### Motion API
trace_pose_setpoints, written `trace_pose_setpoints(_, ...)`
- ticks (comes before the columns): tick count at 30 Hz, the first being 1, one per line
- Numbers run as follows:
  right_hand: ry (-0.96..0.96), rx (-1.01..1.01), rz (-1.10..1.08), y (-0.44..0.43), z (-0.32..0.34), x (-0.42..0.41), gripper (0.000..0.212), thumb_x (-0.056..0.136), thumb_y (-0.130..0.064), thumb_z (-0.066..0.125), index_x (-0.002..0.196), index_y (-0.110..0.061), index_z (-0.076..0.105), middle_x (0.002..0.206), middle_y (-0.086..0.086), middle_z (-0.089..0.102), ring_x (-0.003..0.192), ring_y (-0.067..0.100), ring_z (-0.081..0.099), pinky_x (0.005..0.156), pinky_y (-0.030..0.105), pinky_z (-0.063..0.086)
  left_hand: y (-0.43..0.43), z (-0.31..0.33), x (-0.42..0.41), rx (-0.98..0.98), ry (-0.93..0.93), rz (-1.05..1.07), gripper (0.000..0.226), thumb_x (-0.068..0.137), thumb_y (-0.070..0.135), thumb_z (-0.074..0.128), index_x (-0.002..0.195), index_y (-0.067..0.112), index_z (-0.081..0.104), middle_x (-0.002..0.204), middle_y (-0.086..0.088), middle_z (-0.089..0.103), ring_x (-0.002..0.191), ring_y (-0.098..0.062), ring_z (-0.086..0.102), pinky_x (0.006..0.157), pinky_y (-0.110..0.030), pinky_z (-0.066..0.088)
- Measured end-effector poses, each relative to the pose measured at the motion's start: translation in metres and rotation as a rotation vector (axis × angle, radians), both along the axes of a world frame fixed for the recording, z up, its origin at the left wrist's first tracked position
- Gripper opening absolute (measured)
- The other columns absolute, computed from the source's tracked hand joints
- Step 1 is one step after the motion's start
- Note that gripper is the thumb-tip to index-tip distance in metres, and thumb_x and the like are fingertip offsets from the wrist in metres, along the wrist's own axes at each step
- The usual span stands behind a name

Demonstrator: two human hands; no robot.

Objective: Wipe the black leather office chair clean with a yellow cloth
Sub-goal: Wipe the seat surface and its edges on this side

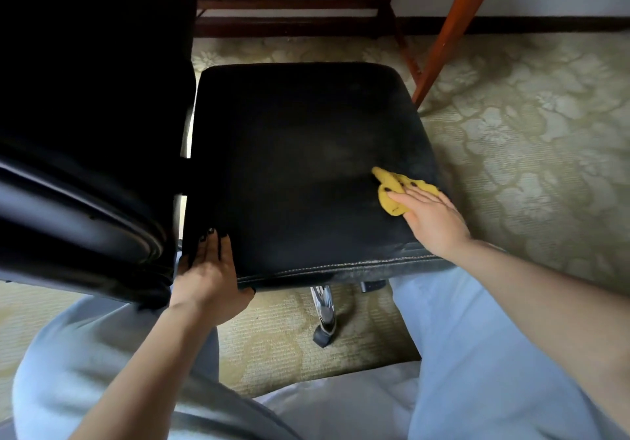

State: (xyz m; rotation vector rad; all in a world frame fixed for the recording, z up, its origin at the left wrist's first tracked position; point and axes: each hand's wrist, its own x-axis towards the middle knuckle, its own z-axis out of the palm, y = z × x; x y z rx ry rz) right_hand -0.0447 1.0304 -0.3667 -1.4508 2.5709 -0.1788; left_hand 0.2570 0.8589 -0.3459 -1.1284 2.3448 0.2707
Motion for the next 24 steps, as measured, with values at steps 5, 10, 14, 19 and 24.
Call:
trace_pose_setpoints(5, -0.121, -0.019, -0.361, 0.01, 0.004, 0.001, 0.047, 0.097, -0.011, 0.045, 0.141, -0.026, 0.044, 0.142, 0.005, 0.049, 0.123, 0.035, 0.046, 0.1, 0.04, 0.038, 0.0, 0.004, -0.003, -0.013, 0.013, -0.024, 0.095, 0.087, 0.059, 0.044, 0.151, 0.006, -0.002, 0.158, -0.015, -0.003, 0.147, -0.025, 0.001, 0.118, -0.036, 0.008)
trace_pose_setpoints(10, -0.037, -0.085, -0.393, -0.015, -0.002, 0.044, 0.045, 0.098, -0.015, 0.042, 0.141, -0.027, 0.044, 0.144, 0.002, 0.046, 0.136, 0.026, 0.033, 0.115, 0.038, 0.019, -0.005, 0.008, -0.011, -0.088, 0.104, 0.005, 0.062, 0.089, 0.052, 0.047, 0.131, 0.007, 0.039, 0.141, -0.012, 0.04, 0.126, -0.026, 0.045, 0.098, -0.033, 0.039)
trace_pose_setpoints(14, -0.081, -0.024, -0.222, -0.042, 0.0, 0.073, 0.045, 0.099, -0.019, 0.039, 0.142, -0.034, 0.04, 0.15, 0.002, 0.04, 0.144, 0.021, 0.021, 0.117, 0.035, 0.011, -0.008, 0.015, -0.022, -0.118, 0.155, 0.097, 0.04, 0.091, 0.042, 0.048, 0.113, 0.009, 0.048, 0.118, -0.009, 0.054, 0.106, -0.027, 0.056, 0.079, -0.033, 0.047)
trace_pose_setpoints(19, -0.066, 0.032, 0.01, -0.083, -0.002, 0.1, 0.046, 0.102, -0.022, 0.033, 0.146, -0.034, 0.032, 0.155, 0.001, 0.028, 0.146, 0.025, 0.016, 0.119, 0.037, 0.005, -0.017, 0.011, -0.032, -0.106, 0.195, 0.114, 0.055, 0.094, 0.04, 0.044, 0.139, 0.012, 0.03, 0.141, -0.007, 0.034, 0.126, -0.025, 0.04, 0.09, -0.035, 0.042)
trace_pose_setpoints(24, -0.003, 0.08, 0.26, -0.111, -0.016, 0.098, 0.049, 0.103, -0.029, 0.032, 0.15, -0.032, 0.02, 0.158, -0.001, 0.019, 0.147, 0.024, 0.009, 0.118, 0.039, 0.001, -0.025, 0.0, -0.047, -0.018, 0.144, 0.137, 0.075, 0.094, 0.043, 0.044, 0.15, 0.01, 0.007, 0.158, -0.012, 0.003, 0.145, -0.029, 0.009, 0.113, -0.039, 0.022)
